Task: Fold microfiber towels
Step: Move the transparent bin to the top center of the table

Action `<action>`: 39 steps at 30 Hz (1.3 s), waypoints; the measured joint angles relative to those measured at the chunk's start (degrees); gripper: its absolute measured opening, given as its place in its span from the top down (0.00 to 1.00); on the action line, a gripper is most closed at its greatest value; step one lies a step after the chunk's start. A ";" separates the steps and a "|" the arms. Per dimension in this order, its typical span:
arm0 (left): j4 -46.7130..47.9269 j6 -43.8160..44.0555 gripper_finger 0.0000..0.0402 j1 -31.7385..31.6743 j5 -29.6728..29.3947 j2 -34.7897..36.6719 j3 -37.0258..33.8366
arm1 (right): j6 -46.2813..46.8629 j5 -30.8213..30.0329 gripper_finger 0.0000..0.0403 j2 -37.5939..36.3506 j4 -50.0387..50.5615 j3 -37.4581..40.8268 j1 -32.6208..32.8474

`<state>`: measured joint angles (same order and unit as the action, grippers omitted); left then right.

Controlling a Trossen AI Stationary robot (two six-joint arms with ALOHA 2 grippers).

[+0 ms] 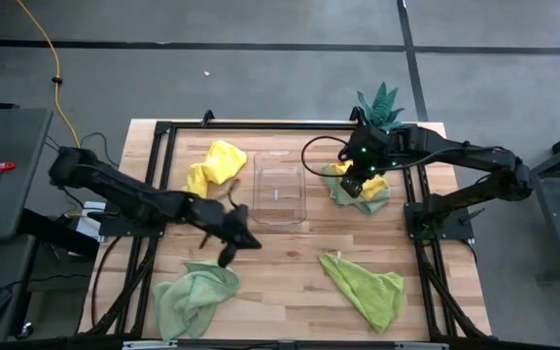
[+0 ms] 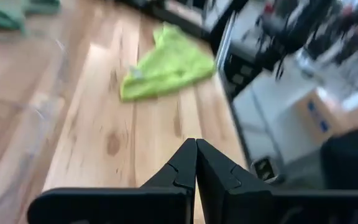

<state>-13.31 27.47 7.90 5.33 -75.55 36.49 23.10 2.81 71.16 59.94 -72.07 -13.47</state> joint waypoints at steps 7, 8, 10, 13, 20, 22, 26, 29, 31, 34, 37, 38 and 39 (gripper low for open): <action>3.39 -4.09 1.00 -0.15 -4.03 -13.42 6.56 | 0.84 -1.29 1.00 0.00 0.20 0.00 0.02; 3.24 -4.40 1.00 -0.35 -5.46 -14.65 7.25 | 0.98 -1.29 1.00 0.00 0.21 0.00 0.02; 3.13 -4.31 1.00 -0.75 -8.52 -16.79 8.18 | 1.04 -1.29 1.00 0.00 0.22 0.00 0.00; 3.58 -4.27 1.00 -1.64 -13.33 -18.79 9.22 | 1.05 -1.29 1.00 0.02 0.20 0.00 0.00; 3.01 -5.43 1.00 -3.58 -27.76 -19.37 9.90 | 1.04 -1.29 1.00 0.02 0.16 0.00 0.02; 2.90 -6.99 1.00 -4.58 -29.75 -19.37 9.90 | 1.05 -1.29 1.00 0.02 0.03 0.00 0.02; 2.81 -9.75 1.00 -7.44 -32.22 -19.37 9.90 | 0.97 -1.29 1.00 0.02 -0.43 0.00 0.02; 2.68 -11.36 1.00 -10.69 -33.17 -19.37 9.90 | 0.93 -1.26 1.00 0.02 -0.74 0.00 0.02; 2.26 -12.66 1.00 -13.28 -33.40 -19.37 9.90 | 0.88 -1.02 1.00 0.02 -0.68 0.00 0.02; 0.86 -14.01 1.00 -17.25 -33.16 -19.37 9.90 | 0.87 -0.55 1.00 0.02 -0.74 0.00 0.02; -0.51 -14.58 1.00 -20.63 -26.99 -18.85 9.89 | 1.07 1.70 1.00 0.02 -1.88 0.00 0.13; -0.15 -14.37 1.00 -21.57 -23.36 -17.77 9.77 | 1.39 2.41 1.00 0.02 -2.59 0.00 0.41; -0.17 -14.36 1.00 -22.46 -19.83 -16.31 9.74 | 1.45 3.17 1.00 0.02 -3.52 0.00 0.77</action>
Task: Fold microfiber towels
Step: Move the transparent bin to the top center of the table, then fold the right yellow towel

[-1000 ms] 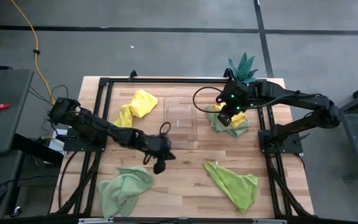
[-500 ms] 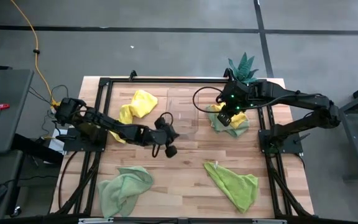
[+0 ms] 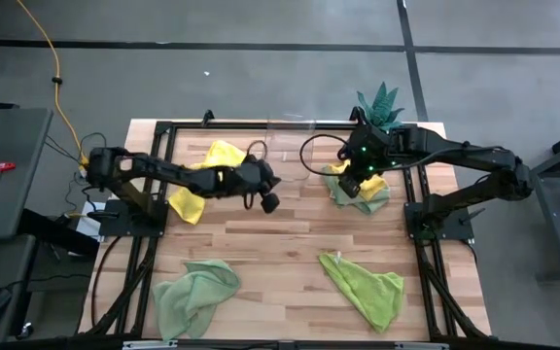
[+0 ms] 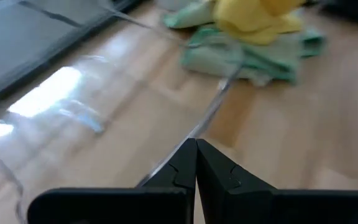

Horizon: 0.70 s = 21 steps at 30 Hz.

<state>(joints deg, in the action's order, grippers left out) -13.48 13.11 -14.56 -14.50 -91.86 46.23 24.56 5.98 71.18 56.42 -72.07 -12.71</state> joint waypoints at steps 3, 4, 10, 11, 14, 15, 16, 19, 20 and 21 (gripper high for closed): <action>0.13 0.10 1.00 -0.98 7.02 4.79 0.19 | 0.59 3.02 1.00 0.00 -3.28 0.02 1.46; 0.86 -0.48 1.00 -0.89 8.80 6.85 0.06 | 1.15 3.75 1.00 0.07 -4.42 0.00 1.96; 0.07 -7.76 1.00 3.08 15.02 16.74 0.21 | 6.43 4.43 1.00 1.77 -11.31 0.04 5.19; 0.58 -8.32 1.00 3.95 15.12 17.48 0.19 | 7.13 4.55 1.00 2.37 -12.47 0.04 5.81; 1.35 -8.85 0.99 7.27 14.53 18.10 0.19 | 9.89 6.92 1.00 4.40 -16.49 0.04 7.45; 1.59 -9.11 0.98 8.44 13.74 18.00 0.19 | 10.85 7.67 1.00 5.19 -17.86 0.04 8.03; 1.96 -9.91 0.96 9.67 12.93 17.79 0.19 | 11.73 8.09 1.00 6.16 -19.19 0.04 8.57; 2.05 -13.88 0.90 13.24 9.60 15.86 0.17 | 13.03 9.42 1.00 9.05 -22.39 0.04 10.08; 2.42 -14.81 0.87 14.10 8.09 15.33 0.06 | 13.03 10.16 1.00 9.96 -23.57 0.04 10.41; 2.54 -15.39 0.83 14.92 6.70 15.02 0.03 | 13.31 10.95 1.00 10.72 -24.24 0.04 10.65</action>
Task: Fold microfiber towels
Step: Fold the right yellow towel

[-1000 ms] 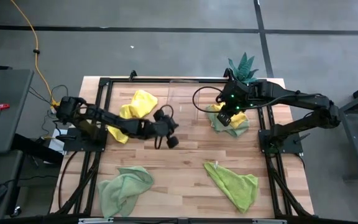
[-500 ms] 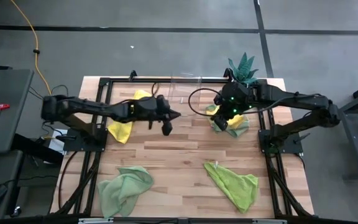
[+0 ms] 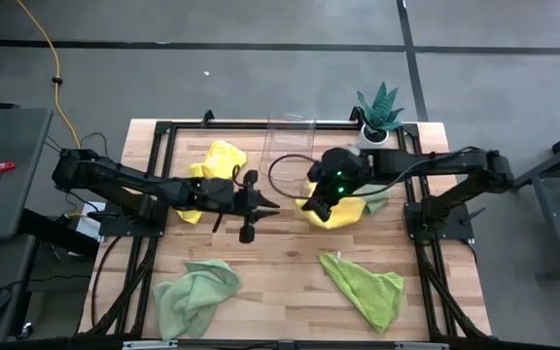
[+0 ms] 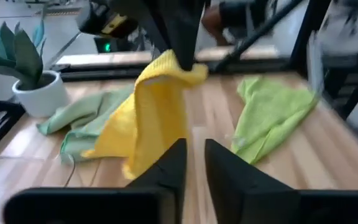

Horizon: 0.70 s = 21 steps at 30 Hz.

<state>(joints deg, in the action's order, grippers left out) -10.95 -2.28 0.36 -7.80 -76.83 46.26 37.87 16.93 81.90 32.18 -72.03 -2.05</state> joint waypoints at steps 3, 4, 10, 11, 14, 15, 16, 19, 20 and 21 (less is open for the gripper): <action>-0.72 -1.93 0.73 1.66 -3.41 -0.43 0.09 | 2.07 1.21 1.00 2.10 -0.69 0.00 0.42; -0.68 -3.06 0.69 2.20 -4.49 -0.45 0.07 | 2.50 1.47 1.00 2.68 -0.62 0.00 0.40; -0.85 -13.78 0.52 4.41 -6.57 -0.09 0.09 | 7.66 3.41 1.00 4.15 -4.10 0.00 0.33; -0.84 -15.86 0.50 4.64 -6.57 -0.09 0.09 | 8.66 3.69 1.00 4.30 -5.18 0.00 0.34; -1.76 -21.91 0.47 5.16 -9.03 -0.77 0.13 | 11.31 5.34 1.00 4.79 -7.89 -0.02 0.34; -1.85 -23.42 0.46 5.35 -10.44 -1.09 0.10 | 12.11 6.16 1.00 5.12 -8.72 -0.02 0.34; -2.44 -24.61 0.46 5.42 -11.58 -1.35 0.02 | 12.81 6.65 1.00 5.53 -8.92 -0.02 0.35; -5.41 -27.22 0.46 5.42 -12.16 -2.40 0.15 | 14.06 7.42 1.00 6.78 -11.75 0.00 0.67; -5.77 -28.12 0.46 5.52 -12.16 -3.03 0.15 | 14.39 7.71 1.00 7.03 -12.39 0.00 0.71; -5.83 -29.01 0.46 5.74 -12.20 -3.56 0.13 | 14.79 8.27 1.00 7.38 -12.90 0.00 0.73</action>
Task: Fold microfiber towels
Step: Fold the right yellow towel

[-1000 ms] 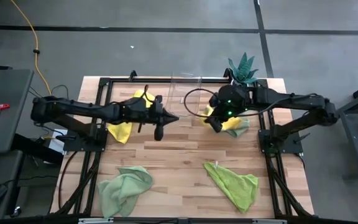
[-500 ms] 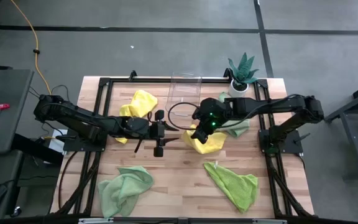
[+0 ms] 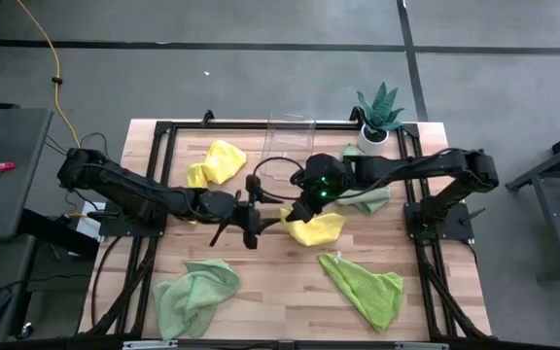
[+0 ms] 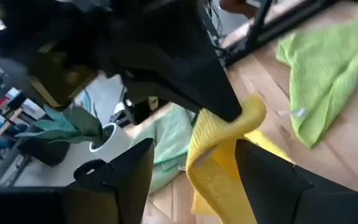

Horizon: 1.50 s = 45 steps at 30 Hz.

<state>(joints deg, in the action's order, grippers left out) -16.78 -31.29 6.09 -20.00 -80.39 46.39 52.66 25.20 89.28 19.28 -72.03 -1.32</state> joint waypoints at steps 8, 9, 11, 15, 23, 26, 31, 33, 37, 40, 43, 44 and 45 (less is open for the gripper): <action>-1.84 -2.84 0.47 2.66 -0.17 -0.62 -0.05 | 0.51 0.36 1.00 0.39 -0.69 0.00 -0.16; -2.34 -2.85 0.48 2.74 -0.31 -0.62 -0.05 | 0.97 0.36 1.00 0.39 -0.69 0.00 -0.17; -2.95 -2.95 0.51 2.75 -1.20 -0.62 -0.05 | 1.09 0.36 1.00 0.39 -0.67 0.00 -0.17; -2.70 -2.98 0.66 2.57 -2.07 -0.62 -0.05 | 1.35 0.49 1.00 0.39 -0.69 0.00 -0.17; -1.59 -2.97 0.97 2.49 -1.63 -0.62 -0.05 | 1.33 1.04 1.00 0.39 -0.69 0.00 -0.20; -1.01 -3.41 0.99 2.47 -1.74 -0.62 -0.05 | 1.27 1.47 1.00 0.39 -0.71 0.00 -0.20; -0.98 -2.87 1.00 2.46 -2.08 -0.62 -0.05 | 1.00 1.54 1.00 0.39 -1.11 0.00 -0.20; -0.98 -1.69 1.00 2.46 -2.10 -0.60 -0.05 | 1.05 1.54 1.00 0.39 -1.51 0.00 -0.20; -0.06 1.82 1.00 2.45 -2.14 0.36 -0.05 | 0.00 1.70 0.97 0.05 -1.11 0.00 -1.00; 3.80 7.39 1.00 2.44 -2.32 2.67 -0.05 | -2.77 1.74 0.89 -1.11 0.82 0.00 -1.91; 10.53 13.28 1.00 2.44 -2.24 5.69 -0.05 | -6.68 0.32 0.78 -2.51 4.08 0.00 -2.80; 12.90 15.71 1.00 2.44 -1.80 6.84 -0.05 | -8.66 0.13 0.75 -3.17 5.28 0.00 -3.02; 14.87 18.57 1.00 2.44 -1.21 7.92 -0.05 | -11.02 0.03 0.71 -3.79 6.91 -0.01 -3.25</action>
<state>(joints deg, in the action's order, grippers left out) -1.90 -12.71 8.54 -21.21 -72.48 46.35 41.65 25.23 85.49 26.18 -72.04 -4.58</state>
